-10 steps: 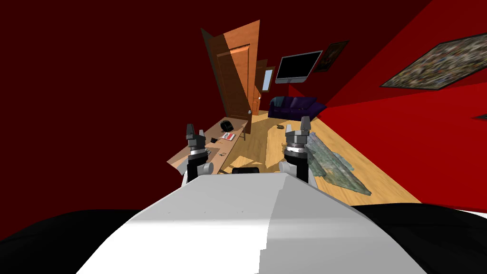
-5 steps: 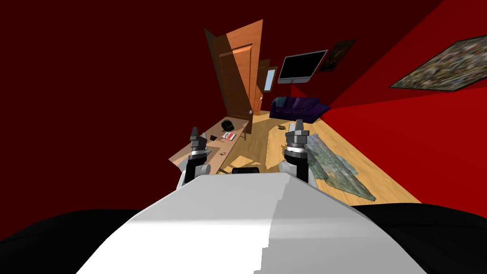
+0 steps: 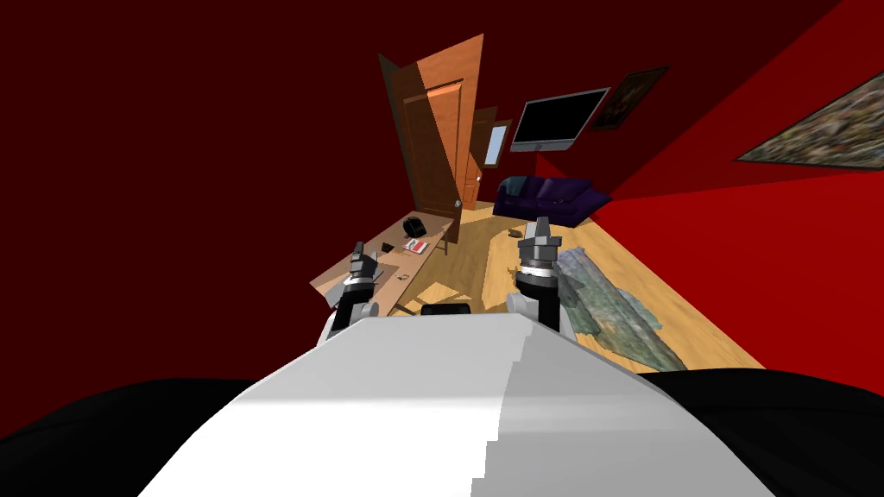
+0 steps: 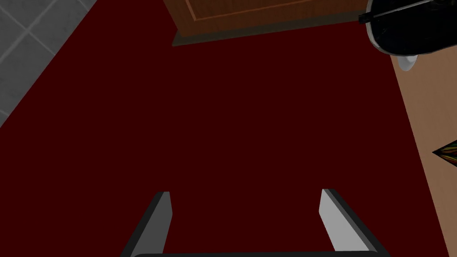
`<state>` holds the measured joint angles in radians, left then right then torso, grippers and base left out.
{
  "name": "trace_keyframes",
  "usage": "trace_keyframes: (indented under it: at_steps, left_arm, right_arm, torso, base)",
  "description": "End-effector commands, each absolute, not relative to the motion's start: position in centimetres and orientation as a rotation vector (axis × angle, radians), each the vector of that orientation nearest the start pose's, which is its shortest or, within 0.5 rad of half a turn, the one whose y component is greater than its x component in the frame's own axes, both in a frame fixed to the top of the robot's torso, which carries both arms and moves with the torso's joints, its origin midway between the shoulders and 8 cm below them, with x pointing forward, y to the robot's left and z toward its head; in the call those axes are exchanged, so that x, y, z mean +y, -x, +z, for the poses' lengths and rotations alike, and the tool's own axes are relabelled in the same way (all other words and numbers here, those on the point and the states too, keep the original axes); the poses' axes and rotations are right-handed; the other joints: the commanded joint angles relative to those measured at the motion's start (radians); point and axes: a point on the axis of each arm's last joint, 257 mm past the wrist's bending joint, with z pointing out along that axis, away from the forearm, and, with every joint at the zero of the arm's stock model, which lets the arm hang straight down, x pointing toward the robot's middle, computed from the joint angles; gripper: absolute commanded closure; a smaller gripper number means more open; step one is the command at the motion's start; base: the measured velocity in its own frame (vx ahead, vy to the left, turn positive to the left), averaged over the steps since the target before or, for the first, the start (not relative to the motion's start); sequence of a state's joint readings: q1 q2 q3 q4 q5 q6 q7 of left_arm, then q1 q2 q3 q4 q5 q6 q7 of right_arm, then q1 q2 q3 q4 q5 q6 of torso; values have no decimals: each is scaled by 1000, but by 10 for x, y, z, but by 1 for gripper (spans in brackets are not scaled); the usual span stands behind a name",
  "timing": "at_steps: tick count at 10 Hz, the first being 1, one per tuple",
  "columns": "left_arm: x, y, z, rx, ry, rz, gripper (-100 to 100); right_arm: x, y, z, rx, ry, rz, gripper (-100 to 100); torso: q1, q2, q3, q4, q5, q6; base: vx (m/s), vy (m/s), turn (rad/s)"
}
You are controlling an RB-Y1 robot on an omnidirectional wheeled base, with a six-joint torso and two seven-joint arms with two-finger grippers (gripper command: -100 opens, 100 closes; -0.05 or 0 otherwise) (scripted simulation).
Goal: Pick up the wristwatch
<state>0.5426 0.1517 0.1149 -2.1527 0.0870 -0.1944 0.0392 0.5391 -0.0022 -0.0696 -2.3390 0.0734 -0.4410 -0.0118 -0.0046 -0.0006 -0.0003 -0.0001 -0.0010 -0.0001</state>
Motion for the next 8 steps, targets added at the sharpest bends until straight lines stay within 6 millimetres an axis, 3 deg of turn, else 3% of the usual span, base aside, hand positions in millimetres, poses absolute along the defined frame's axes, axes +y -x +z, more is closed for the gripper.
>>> trace_keyframes:
  at_steps: [1, 8]
  left_arm:
    - [355, -385, -119, 964, 1036, -1100, -100]
    - [408, -374, -236, 992, 1453, -1030, -100]
  right_arm:
    - [-297, -336, 28, 674, -635, 1172, 0]
    - [-297, -336, 28, 674, -635, 1172, 0]
  torso:
    - [0, 0, 0, 0, 0, 0]
    - [1, -1, -1, 0, 0, 0]
  base:
    - [11, -43, 26]
    - [22, -55, 77]
